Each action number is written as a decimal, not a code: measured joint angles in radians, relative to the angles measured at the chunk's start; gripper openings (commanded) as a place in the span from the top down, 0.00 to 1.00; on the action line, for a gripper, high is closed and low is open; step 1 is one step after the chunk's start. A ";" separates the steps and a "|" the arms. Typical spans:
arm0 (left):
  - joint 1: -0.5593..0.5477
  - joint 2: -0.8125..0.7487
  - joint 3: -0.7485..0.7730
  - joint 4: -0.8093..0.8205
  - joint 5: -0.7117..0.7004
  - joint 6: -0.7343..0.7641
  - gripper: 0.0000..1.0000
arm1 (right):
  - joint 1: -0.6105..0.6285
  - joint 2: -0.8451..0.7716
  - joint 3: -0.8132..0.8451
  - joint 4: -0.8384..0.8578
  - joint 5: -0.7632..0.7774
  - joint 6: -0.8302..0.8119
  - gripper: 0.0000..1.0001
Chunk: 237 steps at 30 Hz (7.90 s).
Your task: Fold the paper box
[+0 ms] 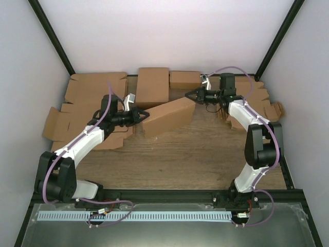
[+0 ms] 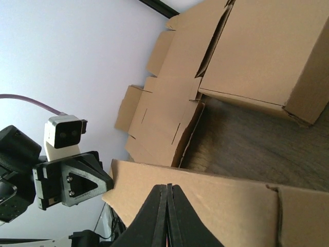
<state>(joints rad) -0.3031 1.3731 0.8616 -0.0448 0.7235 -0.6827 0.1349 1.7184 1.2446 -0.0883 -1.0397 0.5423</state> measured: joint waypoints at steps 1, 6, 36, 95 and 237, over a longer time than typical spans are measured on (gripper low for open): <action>0.000 -0.002 0.000 -0.001 0.000 0.000 0.96 | -0.001 0.003 0.002 0.003 -0.001 -0.003 0.99; 0.003 -0.008 0.040 -0.067 -0.003 0.003 0.96 | -0.009 0.064 -0.018 0.050 -0.037 0.006 0.99; 0.011 -0.020 -0.027 0.001 0.040 -0.001 0.96 | -0.013 0.068 0.032 -0.003 -0.082 -0.001 0.99; -0.021 0.051 0.116 -0.161 0.000 0.074 0.65 | -0.025 0.090 0.026 -0.056 -0.073 -0.014 0.99; -0.828 -0.426 -0.041 -0.299 -1.332 1.290 0.00 | 0.084 -0.154 0.103 -0.175 0.114 0.429 0.41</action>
<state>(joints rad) -1.1309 0.9474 0.8204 -0.3435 -0.6090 0.6071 0.2192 1.5642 1.3476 -0.2634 -0.9260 0.9710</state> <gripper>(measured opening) 0.997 0.606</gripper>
